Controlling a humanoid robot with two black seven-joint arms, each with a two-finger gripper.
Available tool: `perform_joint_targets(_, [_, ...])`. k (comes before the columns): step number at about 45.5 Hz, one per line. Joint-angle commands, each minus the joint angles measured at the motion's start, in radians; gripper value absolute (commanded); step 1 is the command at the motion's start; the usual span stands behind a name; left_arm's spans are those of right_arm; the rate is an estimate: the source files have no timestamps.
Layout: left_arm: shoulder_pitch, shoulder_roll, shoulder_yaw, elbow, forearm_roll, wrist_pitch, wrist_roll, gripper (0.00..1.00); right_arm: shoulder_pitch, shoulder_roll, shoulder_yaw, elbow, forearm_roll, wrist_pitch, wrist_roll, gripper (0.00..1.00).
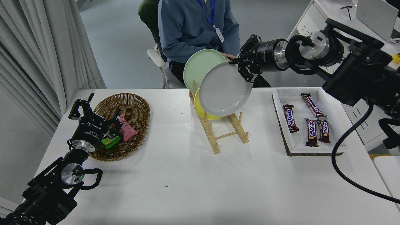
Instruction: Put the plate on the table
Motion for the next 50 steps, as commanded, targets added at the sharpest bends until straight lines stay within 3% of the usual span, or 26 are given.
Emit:
perform_joint_targets(1, [0.000,0.000,0.000,-0.001,0.000,0.000,0.000,1.00,0.034,-0.003,0.108,0.009,0.029,-0.133,-0.022,0.00])
perform_joint_targets(15, [0.000,0.000,0.000,-0.001,0.000,0.000,0.000,1.00,-0.024,0.008,0.123,0.118,0.215,-0.397,-0.019,0.00])
perform_joint_targets(23, [0.000,0.000,0.000,0.001,0.000,0.000,0.000,1.00,-0.089,0.010,0.120,0.190,0.264,-0.486,-0.018,0.00])
perform_joint_targets(32, [0.000,0.000,0.000,-0.001,0.000,0.000,0.000,1.00,-0.127,0.034,0.064,0.271,0.301,-0.669,-0.010,0.00])
perform_joint_targets(43, [0.000,0.000,0.000,0.001,0.000,0.000,-0.001,1.00,-0.151,0.059,-0.096,0.314,0.299,-0.698,-0.010,0.00])
perform_joint_targets(50, [-0.001,0.000,0.000,0.001,0.000,0.000,0.000,1.00,-0.145,0.100,-0.084,0.323,0.298,-0.698,-0.016,0.00])
